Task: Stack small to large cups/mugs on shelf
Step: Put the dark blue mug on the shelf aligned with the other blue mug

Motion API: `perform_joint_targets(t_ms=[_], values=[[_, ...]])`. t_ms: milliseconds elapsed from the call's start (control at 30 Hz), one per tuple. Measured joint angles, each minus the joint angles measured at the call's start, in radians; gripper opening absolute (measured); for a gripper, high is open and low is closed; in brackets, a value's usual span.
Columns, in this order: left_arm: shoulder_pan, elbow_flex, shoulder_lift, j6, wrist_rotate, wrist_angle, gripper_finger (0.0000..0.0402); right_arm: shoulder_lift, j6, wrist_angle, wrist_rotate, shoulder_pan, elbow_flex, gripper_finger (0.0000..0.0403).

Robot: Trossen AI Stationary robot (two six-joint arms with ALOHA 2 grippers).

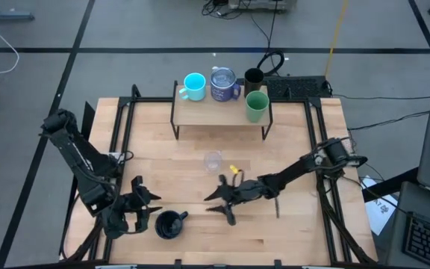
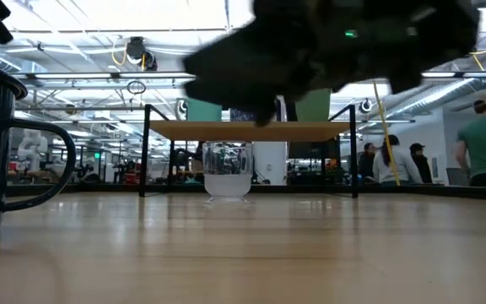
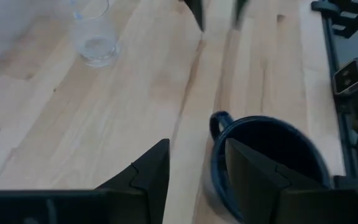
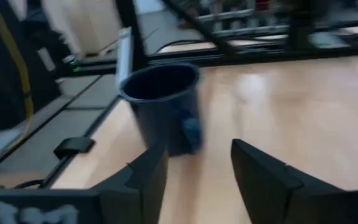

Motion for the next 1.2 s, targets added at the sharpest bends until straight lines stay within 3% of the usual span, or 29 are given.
perform_joint_targets(t_ms=[300, 633, 900, 1200], values=[[0.001, -0.081, 0.0, -0.015, -0.045, 0.001, 0.0157, 0.195, -0.144, -0.178, -0.151, -0.039, 0.324, 0.0251], [0.003, -0.105, 0.0, 0.022, -0.102, 0.008, 0.0157, 0.297, -0.219, -0.19, -0.297, -0.1, 0.449, 0.0262], [0.003, -0.105, 0.0, 0.072, -0.116, 0.036, 0.0157, 0.344, -0.23, -0.184, -0.348, -0.111, 0.464, 0.0226], [0.004, -0.105, 0.0, 0.079, -0.135, 0.036, 0.0157, 0.35, -0.275, -0.184, -0.349, -0.111, 0.464, 0.0148]])
